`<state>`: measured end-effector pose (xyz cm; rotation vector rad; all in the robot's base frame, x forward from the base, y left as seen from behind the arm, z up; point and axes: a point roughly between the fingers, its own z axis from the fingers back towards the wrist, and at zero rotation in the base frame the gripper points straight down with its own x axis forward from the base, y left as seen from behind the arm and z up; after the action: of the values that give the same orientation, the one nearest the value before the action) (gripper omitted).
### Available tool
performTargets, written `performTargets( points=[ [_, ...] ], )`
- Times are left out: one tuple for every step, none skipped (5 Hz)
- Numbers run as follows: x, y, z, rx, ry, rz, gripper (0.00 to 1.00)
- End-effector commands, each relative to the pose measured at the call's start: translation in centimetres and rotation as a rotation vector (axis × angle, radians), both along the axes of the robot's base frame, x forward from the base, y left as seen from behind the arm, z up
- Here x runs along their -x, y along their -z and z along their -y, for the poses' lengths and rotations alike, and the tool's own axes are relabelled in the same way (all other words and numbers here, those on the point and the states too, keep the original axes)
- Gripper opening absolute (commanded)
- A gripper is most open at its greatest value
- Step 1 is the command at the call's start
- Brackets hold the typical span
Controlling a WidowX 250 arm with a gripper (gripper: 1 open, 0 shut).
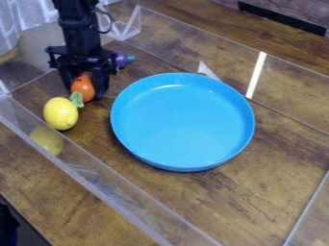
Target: Move the carrot to the left side
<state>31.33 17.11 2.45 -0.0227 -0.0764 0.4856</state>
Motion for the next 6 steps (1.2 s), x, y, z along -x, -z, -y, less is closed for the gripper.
performTargets(
  points=[
    [0.3, -0.1, -1.2, -0.020, -0.028, 0.012, 1.00],
    [0.4, 0.1, -1.6, -0.026, -0.037, 0.008, 1.00],
    [0.3, -0.2, -1.9, -0.030, -0.044, 0.012, 1.00],
    [0.2, -1.3, -2.2, -0.026, -0.055, 0.021, 1.00],
    [0.2, -3.0, -2.3, -0.018, -0.058, 0.033, 1.00],
    [0.0, -3.8, -2.3, -0.016, -0.054, 0.037, 1.00]
  ],
)
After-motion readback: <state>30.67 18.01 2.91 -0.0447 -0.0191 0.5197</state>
